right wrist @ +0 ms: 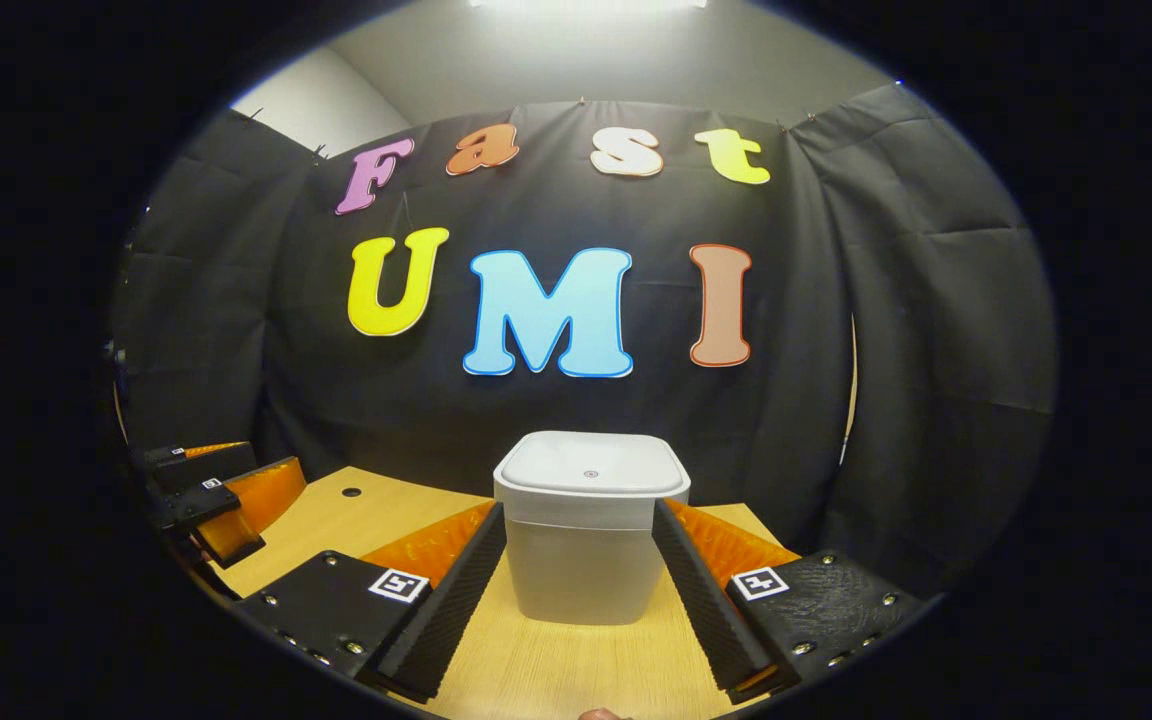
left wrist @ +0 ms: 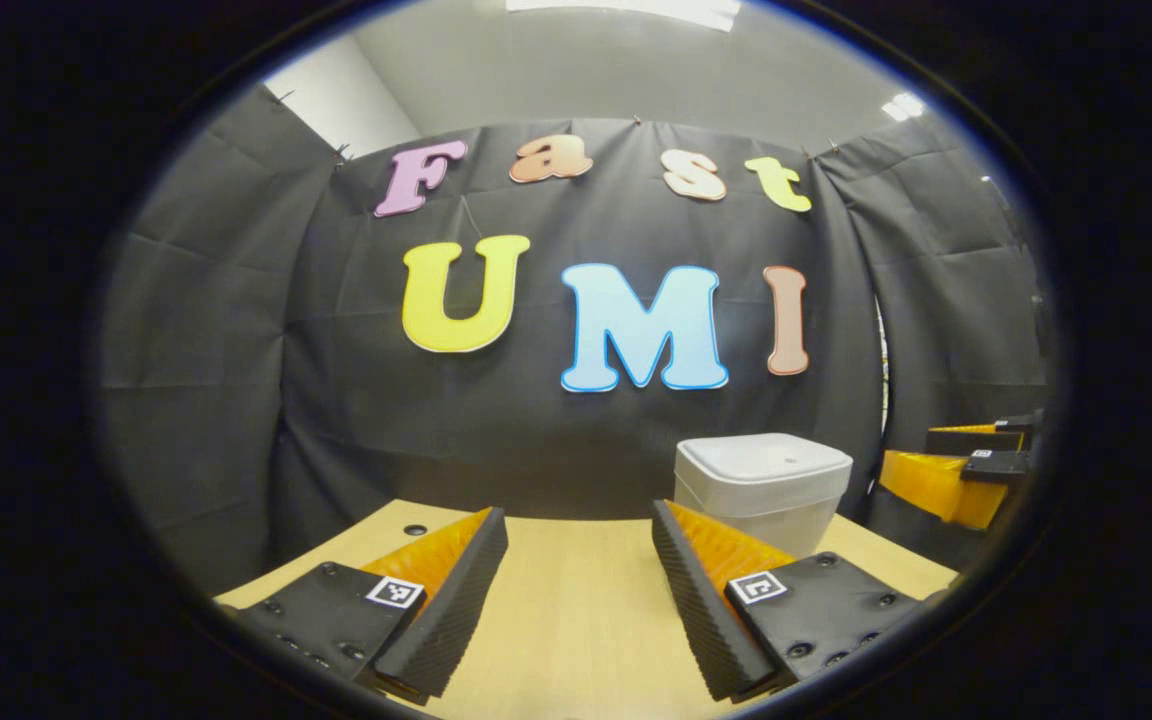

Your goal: Press the lid of the desktop garbage bin to open it, pick up the crumpled paper on the desktop and throw it into the bin, then pick up the pop can on the desktop and drop it into the bin, and finally close the garbage bin lid.

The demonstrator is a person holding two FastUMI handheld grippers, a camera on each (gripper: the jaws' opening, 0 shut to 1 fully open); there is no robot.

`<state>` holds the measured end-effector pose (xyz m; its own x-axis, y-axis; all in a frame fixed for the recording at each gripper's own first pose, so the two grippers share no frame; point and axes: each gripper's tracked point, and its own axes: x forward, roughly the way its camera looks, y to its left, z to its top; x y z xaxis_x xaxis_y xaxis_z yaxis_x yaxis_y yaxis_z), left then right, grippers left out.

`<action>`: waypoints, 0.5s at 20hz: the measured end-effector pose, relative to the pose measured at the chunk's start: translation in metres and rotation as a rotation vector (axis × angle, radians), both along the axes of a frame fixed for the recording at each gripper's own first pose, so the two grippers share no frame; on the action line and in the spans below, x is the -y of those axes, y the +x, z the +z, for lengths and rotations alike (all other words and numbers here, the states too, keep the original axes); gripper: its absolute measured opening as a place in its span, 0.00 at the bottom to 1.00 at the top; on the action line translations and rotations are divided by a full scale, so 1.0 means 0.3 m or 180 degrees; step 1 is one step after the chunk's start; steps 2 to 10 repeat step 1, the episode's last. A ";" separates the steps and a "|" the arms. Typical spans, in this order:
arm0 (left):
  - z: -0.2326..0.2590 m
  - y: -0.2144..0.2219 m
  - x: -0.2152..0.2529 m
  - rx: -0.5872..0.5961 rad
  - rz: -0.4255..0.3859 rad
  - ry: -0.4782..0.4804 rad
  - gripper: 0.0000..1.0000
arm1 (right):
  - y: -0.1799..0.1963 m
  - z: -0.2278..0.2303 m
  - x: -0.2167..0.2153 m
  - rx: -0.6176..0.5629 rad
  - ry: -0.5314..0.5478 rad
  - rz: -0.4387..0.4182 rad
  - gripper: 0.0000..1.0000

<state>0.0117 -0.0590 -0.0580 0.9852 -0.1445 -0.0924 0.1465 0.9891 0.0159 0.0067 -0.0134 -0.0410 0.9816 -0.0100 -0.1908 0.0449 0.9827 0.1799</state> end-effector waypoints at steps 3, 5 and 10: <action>-0.002 0.002 -0.010 -0.0006 -0.0020 0.0001 0.95 | 0.003 -0.003 -0.003 -0.0006 -0.0019 -0.0026 0.95; -0.002 0.002 -0.010 -0.0006 -0.0020 0.0001 0.95 | 0.003 -0.003 -0.003 -0.0006 -0.0019 -0.0026 0.95; -0.002 0.002 -0.010 -0.0006 -0.0020 0.0001 0.95 | 0.003 -0.003 -0.003 -0.0006 -0.0019 -0.0026 0.95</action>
